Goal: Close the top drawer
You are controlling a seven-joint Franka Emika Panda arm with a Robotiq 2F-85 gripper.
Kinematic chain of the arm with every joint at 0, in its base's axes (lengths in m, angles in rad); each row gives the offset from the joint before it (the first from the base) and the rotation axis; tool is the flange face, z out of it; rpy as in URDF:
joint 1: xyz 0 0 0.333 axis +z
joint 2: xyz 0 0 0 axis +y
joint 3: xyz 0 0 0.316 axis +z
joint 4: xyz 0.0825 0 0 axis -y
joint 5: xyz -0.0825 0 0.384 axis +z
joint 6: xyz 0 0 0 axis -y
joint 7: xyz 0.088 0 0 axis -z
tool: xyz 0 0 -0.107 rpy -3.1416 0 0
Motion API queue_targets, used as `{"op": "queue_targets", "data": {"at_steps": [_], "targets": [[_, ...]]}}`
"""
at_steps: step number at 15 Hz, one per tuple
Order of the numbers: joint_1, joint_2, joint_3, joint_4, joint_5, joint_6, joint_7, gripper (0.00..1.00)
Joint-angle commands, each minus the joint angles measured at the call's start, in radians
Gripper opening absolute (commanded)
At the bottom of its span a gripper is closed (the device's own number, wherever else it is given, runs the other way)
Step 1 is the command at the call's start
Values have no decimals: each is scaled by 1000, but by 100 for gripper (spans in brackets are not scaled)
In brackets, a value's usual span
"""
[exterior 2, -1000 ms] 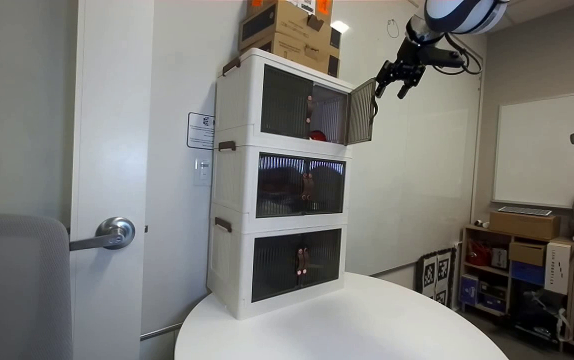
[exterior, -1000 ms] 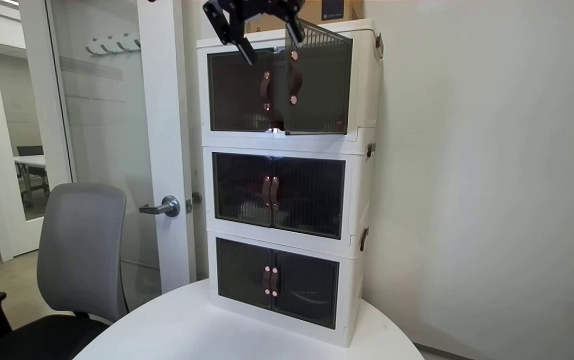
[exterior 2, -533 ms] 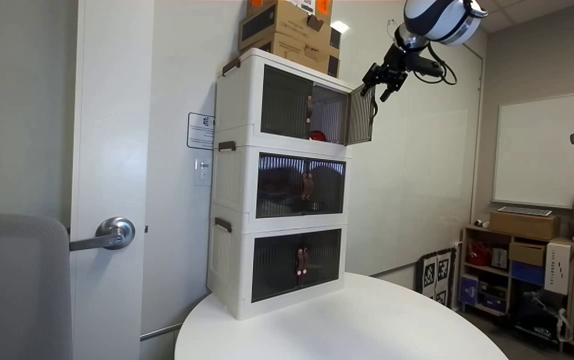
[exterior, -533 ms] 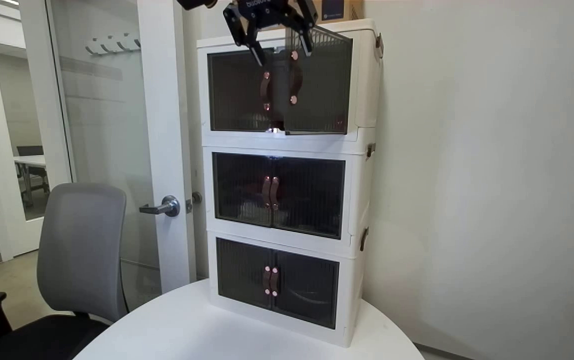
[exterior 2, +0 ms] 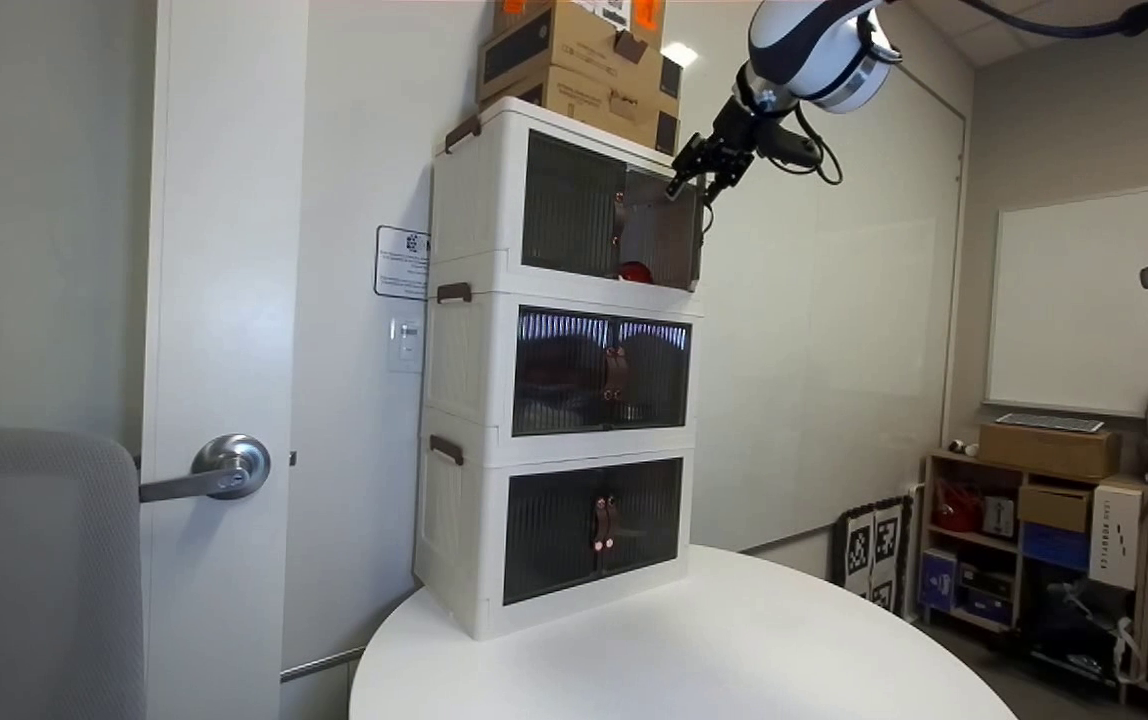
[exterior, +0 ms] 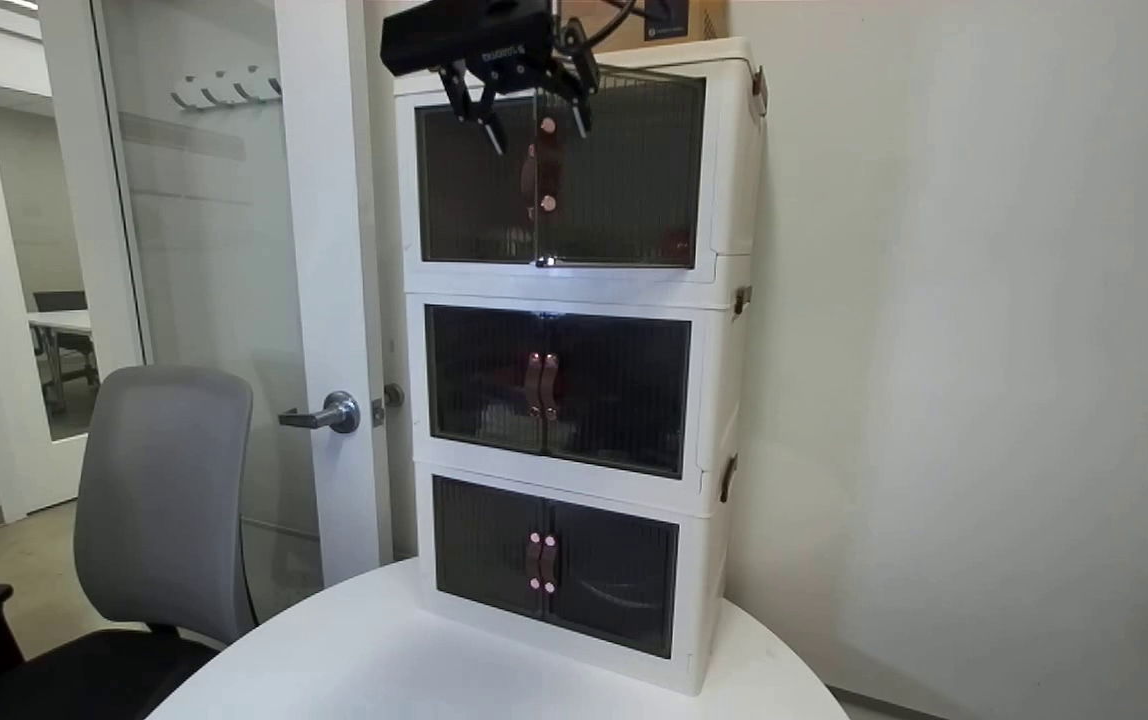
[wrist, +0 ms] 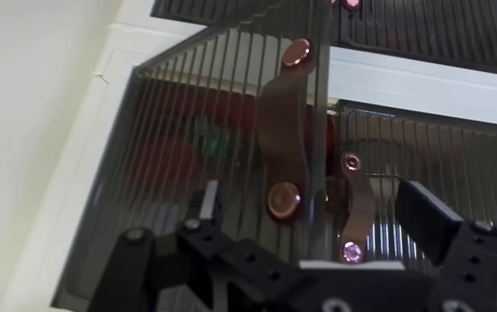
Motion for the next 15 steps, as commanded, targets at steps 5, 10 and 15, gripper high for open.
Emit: {"op": "queue_targets", "data": {"at_steps": [5, 10, 15], "targets": [[39, 190, 18, 93, -163, 429, 64, 100], [159, 297, -152, 132, -225, 766, 190, 100], [278, 412, -307, 179, -82, 961, 181, 100]]}}
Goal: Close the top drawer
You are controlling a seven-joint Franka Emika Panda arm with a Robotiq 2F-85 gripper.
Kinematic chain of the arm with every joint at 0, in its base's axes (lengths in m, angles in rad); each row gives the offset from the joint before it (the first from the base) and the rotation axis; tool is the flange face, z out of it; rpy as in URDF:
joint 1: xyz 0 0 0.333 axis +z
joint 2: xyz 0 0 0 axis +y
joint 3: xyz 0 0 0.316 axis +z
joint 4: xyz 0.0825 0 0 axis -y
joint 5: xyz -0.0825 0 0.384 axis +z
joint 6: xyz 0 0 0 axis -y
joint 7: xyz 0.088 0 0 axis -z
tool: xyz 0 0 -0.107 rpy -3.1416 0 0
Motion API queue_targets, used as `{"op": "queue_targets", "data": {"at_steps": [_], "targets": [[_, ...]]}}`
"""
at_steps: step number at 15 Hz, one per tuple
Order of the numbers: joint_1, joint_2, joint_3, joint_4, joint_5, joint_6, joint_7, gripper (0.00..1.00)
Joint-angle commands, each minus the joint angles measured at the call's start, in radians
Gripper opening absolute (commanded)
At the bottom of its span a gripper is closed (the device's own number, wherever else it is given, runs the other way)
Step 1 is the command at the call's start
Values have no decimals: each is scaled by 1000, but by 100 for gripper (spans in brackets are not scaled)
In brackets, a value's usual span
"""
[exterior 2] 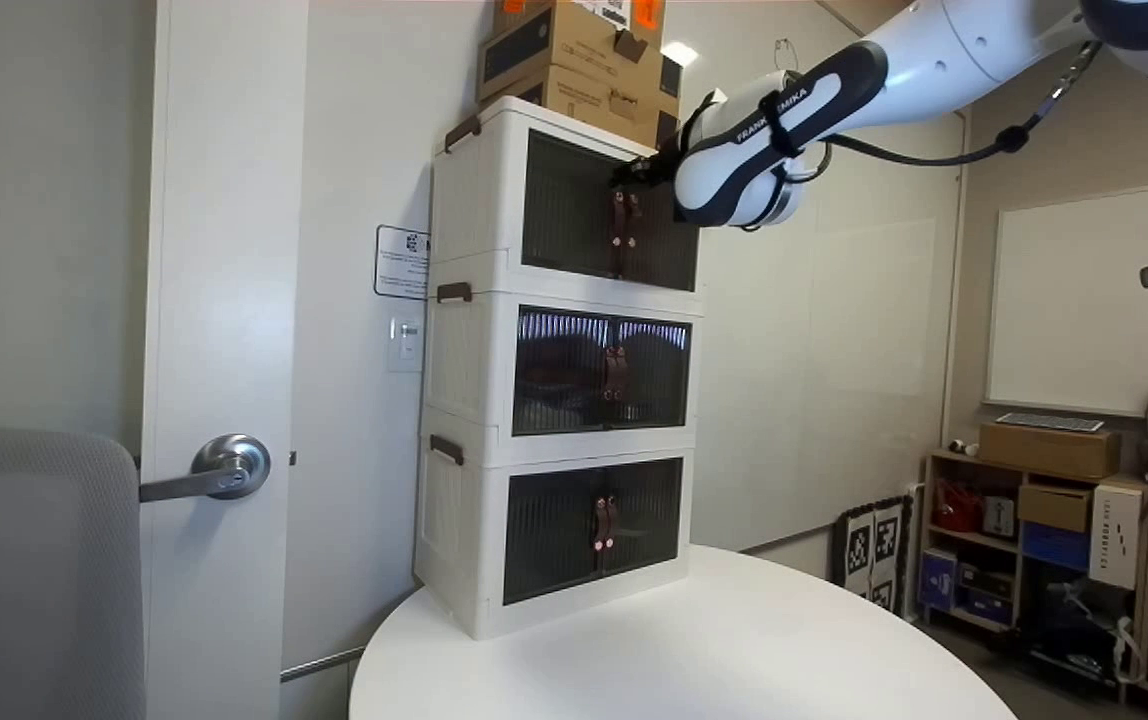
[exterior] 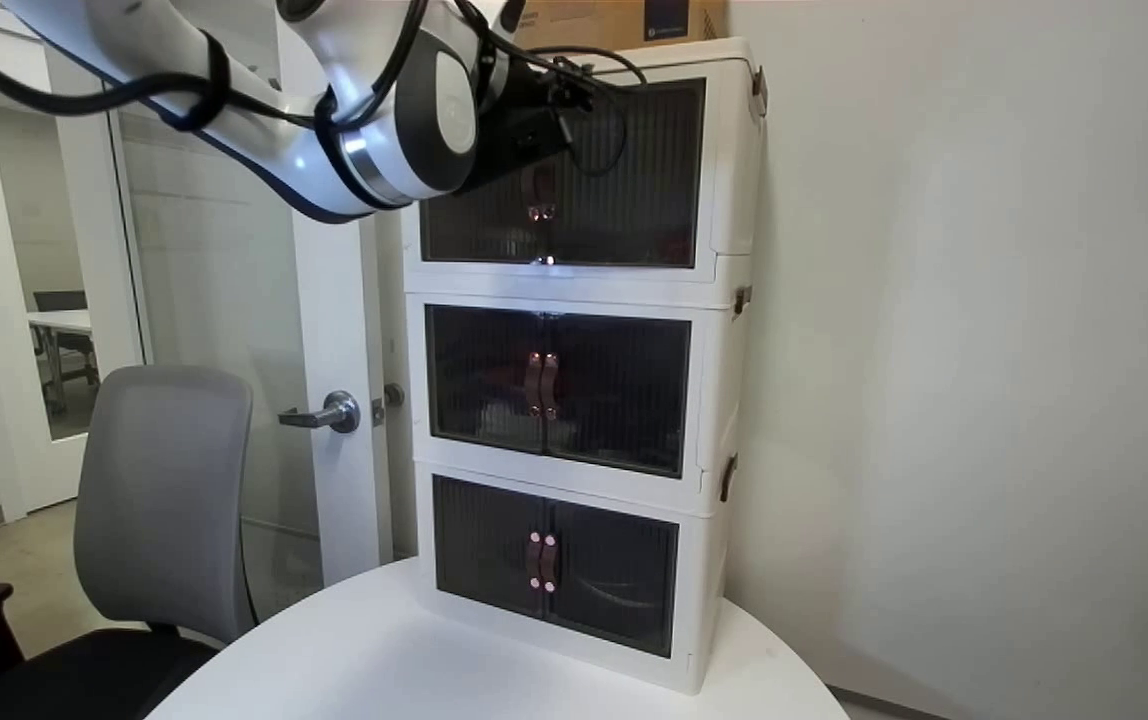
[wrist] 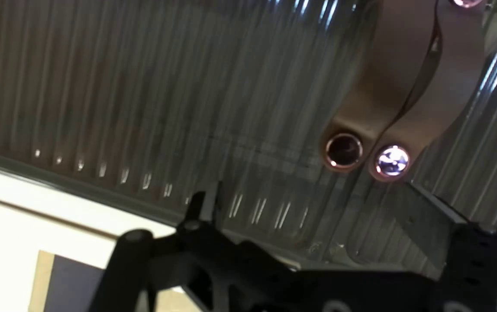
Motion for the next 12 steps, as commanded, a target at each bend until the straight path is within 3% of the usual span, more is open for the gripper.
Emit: {"op": "queue_targets", "data": {"at_steps": [1, 6, 10, 12], "targets": [[75, 113, -94, 92, 103, 101, -2, 100], [103, 183, -112, 111, 196, 154, -2, 100], [106, 185, -102, 62, 223, 156, 0, 100], [77, 145, -40, 10, 182, 115, 45, 100]]}}
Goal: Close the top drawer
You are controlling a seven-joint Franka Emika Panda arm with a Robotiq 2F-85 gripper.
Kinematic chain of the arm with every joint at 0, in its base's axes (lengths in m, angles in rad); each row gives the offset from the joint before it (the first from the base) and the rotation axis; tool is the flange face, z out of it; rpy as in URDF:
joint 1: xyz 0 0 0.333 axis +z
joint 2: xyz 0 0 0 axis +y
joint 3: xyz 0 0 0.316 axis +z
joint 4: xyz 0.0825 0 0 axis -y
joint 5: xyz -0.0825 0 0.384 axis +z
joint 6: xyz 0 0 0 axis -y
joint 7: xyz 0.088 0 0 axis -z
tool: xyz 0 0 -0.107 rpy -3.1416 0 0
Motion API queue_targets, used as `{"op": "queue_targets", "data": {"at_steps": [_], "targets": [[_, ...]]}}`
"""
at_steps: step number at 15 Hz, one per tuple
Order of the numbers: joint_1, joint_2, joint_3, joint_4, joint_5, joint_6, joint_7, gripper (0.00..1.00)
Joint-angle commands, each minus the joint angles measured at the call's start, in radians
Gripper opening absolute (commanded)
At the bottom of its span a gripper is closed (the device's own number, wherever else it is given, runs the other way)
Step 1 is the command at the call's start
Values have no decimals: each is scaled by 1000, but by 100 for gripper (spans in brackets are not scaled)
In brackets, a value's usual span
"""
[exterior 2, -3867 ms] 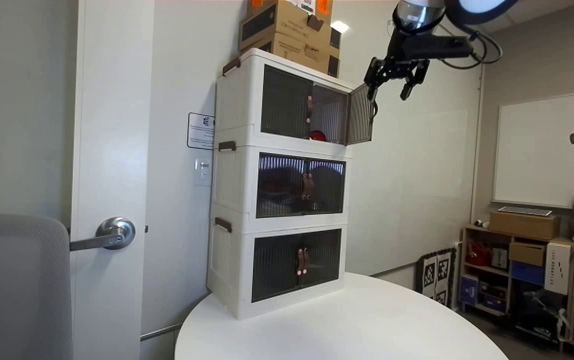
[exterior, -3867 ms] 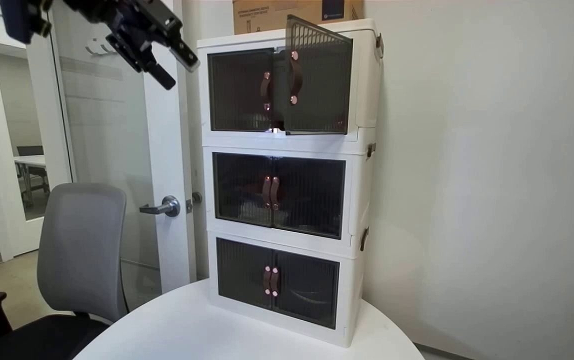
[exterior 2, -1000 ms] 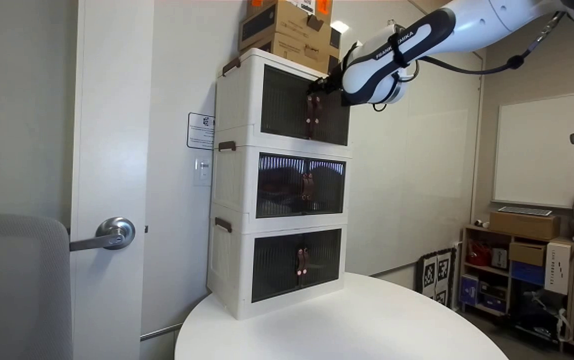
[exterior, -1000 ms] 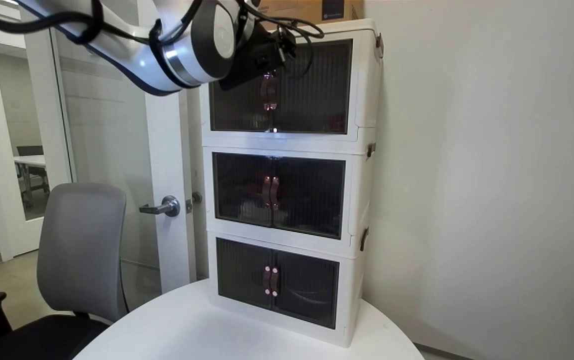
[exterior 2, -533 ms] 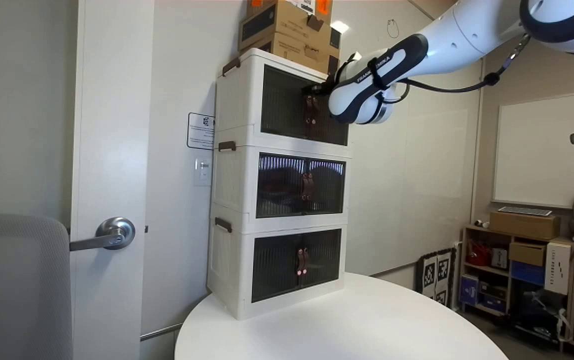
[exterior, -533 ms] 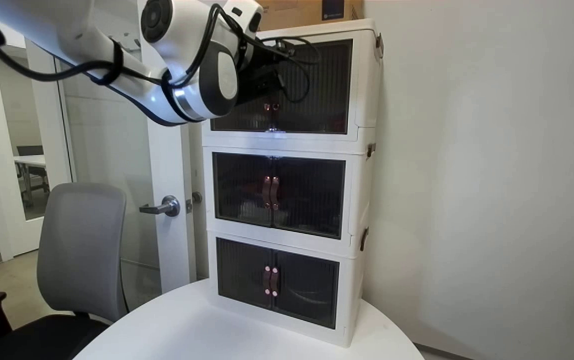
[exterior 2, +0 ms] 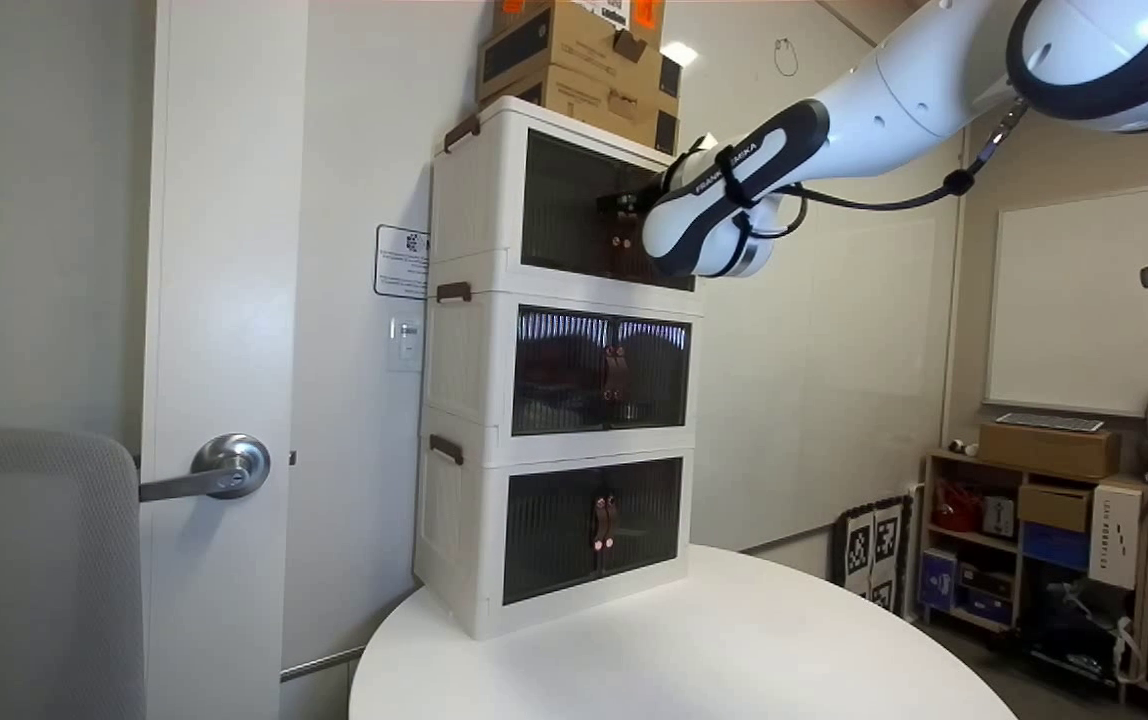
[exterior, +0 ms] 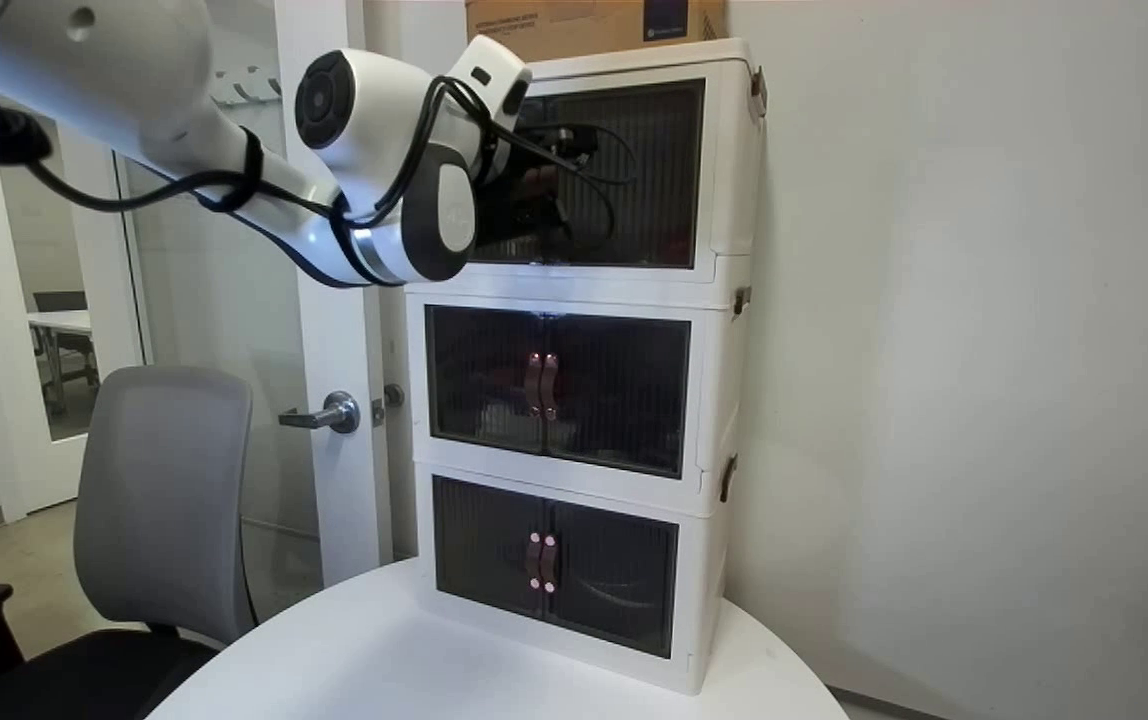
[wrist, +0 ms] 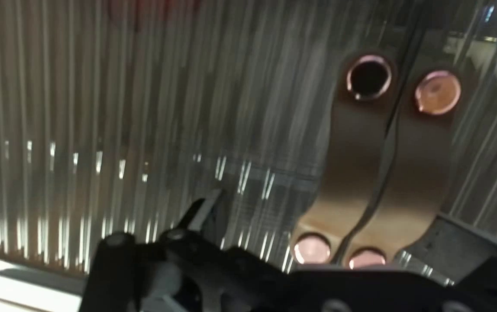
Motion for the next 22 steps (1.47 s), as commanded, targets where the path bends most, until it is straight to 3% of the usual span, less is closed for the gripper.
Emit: {"op": "queue_targets", "data": {"at_steps": [1, 2, 7, 9, 12, 15, 19, 22], "targets": [[-33, -48, 105, -71, -46, -75, 81, 100], [-73, -80, 176, -95, -36, -81, 63, 100], [-145, -313, 335, -293, -29, -234, 144, 100], [-157, -418, 346, -366, 4, -343, 175, 100], [-99, -576, 241, -493, 49, -502, 257, 100], [-89, -701, 179, -607, -89, -562, 430, 100], [-164, -791, 238, -667, -292, -597, 636, 100], [-180, -797, 282, -663, -349, -617, 703, 100]]}}
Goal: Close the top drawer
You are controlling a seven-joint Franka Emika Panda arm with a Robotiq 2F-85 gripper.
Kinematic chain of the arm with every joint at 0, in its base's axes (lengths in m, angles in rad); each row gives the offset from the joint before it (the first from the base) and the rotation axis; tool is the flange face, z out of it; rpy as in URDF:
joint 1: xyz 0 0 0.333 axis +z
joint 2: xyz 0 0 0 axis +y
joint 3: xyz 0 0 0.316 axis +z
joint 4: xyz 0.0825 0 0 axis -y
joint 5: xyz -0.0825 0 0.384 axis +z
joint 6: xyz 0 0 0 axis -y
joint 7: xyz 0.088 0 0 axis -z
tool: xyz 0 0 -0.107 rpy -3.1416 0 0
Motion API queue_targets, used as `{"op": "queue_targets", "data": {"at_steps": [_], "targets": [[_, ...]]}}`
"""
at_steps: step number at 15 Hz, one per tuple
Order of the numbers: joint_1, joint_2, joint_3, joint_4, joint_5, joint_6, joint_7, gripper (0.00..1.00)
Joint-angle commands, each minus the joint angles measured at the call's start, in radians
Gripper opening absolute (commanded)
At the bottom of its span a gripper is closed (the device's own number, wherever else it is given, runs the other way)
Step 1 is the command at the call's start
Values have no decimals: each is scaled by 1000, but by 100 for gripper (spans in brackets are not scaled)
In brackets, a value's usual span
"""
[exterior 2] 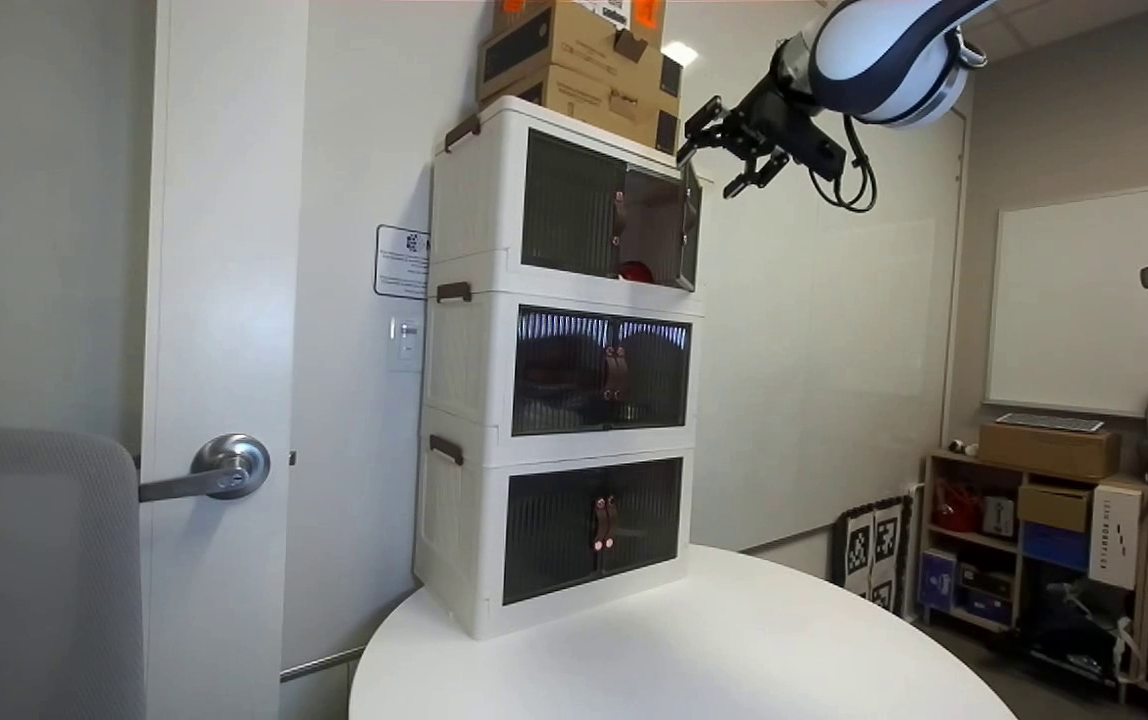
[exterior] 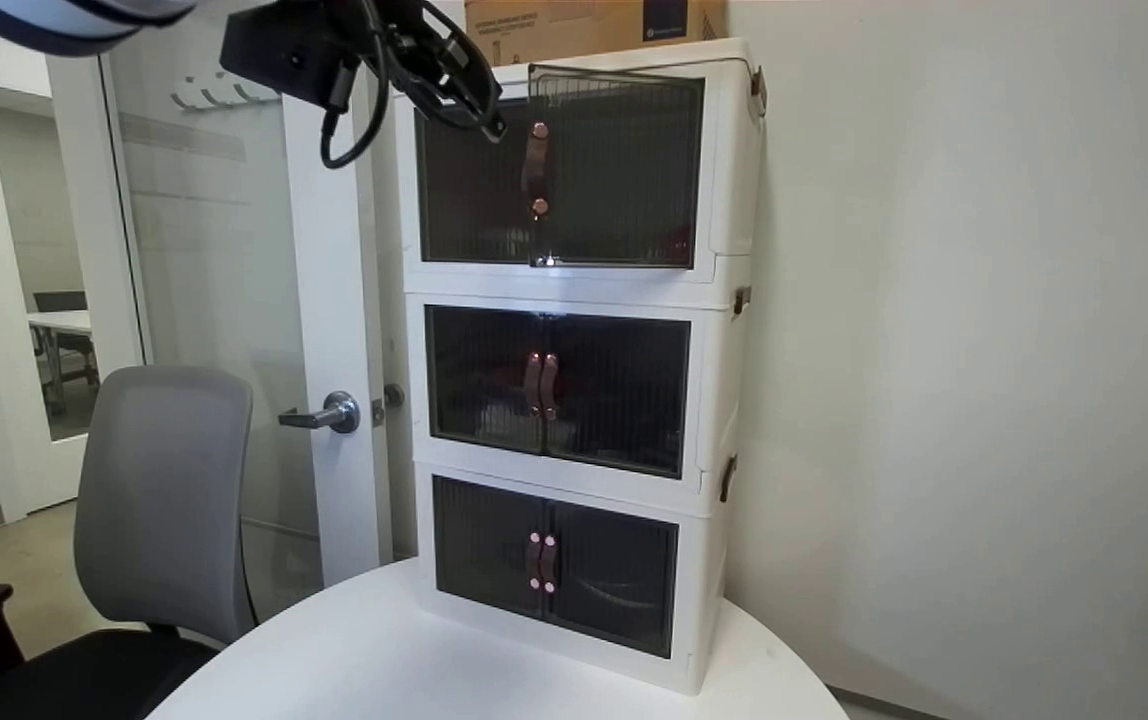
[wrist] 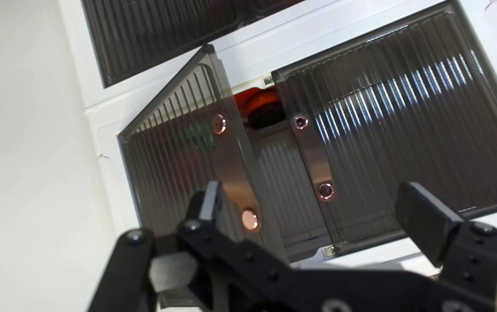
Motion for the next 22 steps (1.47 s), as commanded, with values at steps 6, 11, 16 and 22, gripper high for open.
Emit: {"op": "queue_targets", "data": {"at_steps": [6, 11, 16, 22], "targets": [[13, 1, 110, 25, 180, -241, -94, 100], [-67, 1, 147, 117, 161, -489, -93, 100], [-179, 26, 169, 202, -149, -508, 33, 100], [-200, 32, 159, 188, -231, -374, 37, 100]]}}
